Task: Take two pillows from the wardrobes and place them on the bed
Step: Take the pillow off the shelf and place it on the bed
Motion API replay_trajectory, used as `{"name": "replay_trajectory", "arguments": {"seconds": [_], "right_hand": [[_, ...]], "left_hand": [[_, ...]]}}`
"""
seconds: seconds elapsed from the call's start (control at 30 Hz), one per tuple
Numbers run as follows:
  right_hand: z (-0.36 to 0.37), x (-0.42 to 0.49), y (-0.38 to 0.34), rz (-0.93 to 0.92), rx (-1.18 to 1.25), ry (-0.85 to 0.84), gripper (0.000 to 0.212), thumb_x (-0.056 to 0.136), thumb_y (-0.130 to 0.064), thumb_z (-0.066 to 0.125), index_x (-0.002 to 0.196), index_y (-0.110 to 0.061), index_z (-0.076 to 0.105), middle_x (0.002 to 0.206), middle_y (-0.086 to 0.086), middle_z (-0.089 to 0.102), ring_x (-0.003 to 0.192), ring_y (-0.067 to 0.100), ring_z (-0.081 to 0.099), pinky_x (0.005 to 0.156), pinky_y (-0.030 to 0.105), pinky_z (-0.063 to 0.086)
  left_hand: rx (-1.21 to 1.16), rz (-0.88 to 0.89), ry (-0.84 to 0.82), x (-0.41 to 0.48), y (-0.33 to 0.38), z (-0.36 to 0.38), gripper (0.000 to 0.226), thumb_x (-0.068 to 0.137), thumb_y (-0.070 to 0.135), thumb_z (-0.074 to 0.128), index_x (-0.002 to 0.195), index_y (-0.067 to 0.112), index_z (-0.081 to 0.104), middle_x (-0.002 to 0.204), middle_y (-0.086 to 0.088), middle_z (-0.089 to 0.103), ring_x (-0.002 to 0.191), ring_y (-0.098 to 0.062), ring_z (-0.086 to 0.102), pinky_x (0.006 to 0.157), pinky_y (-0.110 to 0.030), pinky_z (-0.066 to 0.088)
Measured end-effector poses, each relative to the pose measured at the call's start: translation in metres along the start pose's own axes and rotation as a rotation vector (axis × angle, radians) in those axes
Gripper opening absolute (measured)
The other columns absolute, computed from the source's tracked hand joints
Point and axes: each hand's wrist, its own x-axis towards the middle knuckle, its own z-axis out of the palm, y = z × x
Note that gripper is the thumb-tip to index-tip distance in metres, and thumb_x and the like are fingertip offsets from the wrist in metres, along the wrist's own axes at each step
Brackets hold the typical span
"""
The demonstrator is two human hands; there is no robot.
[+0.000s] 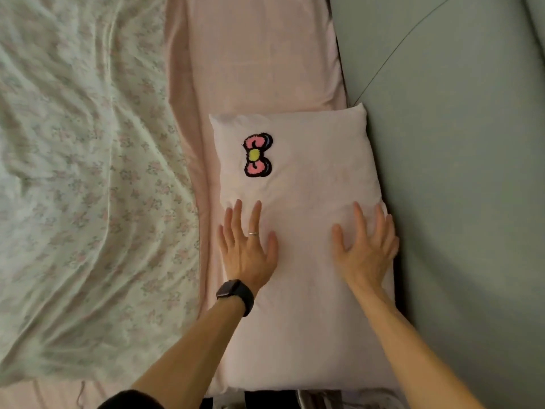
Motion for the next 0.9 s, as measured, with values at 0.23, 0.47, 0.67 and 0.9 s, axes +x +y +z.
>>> {"name": "replay_trajectory", "arguments": {"seconds": [0.23,0.47,0.67,0.9], "right_hand": [[0.08,0.007,0.051,-0.064,-0.199,-0.331,0.076,0.086,-0.084,0.019,0.153,-0.057,-0.004,0.169,-0.006,-0.018,0.155,0.032,-0.017,0.115,0.075,-0.004],[0.125,0.017,0.063,-0.055,-0.201,-0.282,0.073,0.087,-0.086,0.017,0.147,-0.062,-0.017,0.169,-0.007,-0.02,0.154,0.032,-0.02,0.114,0.073,-0.009],[0.064,0.02,0.02,0.029,-0.403,-0.574,0.074,0.086,-0.085,0.008,0.148,-0.058,-0.021,0.165,-0.008,-0.031,0.152,0.036,-0.022,0.113,0.075,-0.008],[-0.041,-0.045,-0.071,-0.034,-0.353,-0.694,0.062,0.1,-0.051,0.038,0.157,-0.045,0.017,0.171,-0.001,0.004,0.156,0.032,-0.001,0.122,0.062,0.007]], "left_hand": [[0.229,0.179,-0.199,0.003,-0.057,0.093,0.078,0.086,0.079,0.031,0.152,0.052,0.0,0.164,0.008,-0.02,0.151,-0.027,-0.016,0.119,-0.062,0.004],[0.307,0.207,-0.178,0.026,-0.08,0.143,0.082,0.082,0.085,0.023,0.153,0.05,0.001,0.166,0.005,-0.013,0.152,-0.033,-0.006,0.116,-0.062,-0.002],[0.308,0.122,-0.388,0.024,-0.048,0.076,0.079,0.082,0.085,0.018,0.148,0.056,-0.012,0.165,0.011,-0.017,0.152,-0.026,-0.012,0.119,-0.06,0.003],[0.077,0.074,-0.448,-0.018,-0.036,-0.062,0.067,0.096,0.052,0.041,0.156,0.031,0.021,0.165,-0.001,0.018,0.152,-0.022,0.012,0.123,-0.046,0.013]]}}
